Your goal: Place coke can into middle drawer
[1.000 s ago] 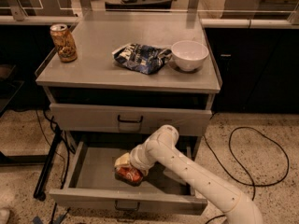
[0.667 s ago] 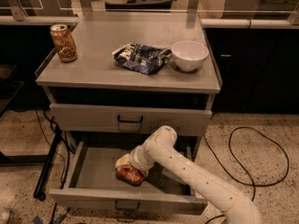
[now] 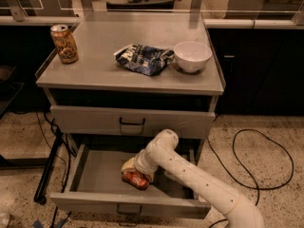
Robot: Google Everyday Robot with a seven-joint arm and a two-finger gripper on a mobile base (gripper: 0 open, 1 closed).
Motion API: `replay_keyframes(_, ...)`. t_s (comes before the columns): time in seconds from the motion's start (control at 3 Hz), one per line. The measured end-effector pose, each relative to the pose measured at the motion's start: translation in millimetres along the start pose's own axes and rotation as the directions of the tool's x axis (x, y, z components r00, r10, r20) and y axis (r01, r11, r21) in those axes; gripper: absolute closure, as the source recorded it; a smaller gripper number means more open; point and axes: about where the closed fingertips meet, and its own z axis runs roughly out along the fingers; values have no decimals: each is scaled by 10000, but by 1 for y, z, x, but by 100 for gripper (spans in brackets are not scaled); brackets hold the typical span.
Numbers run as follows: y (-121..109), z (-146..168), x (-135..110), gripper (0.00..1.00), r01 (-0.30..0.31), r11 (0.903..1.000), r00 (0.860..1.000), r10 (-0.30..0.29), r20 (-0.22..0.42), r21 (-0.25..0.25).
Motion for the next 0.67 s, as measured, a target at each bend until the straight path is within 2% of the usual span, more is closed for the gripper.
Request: replay_keyframes(0.67,-1,3,0,100,-130,9997,9999,131,-70,187)
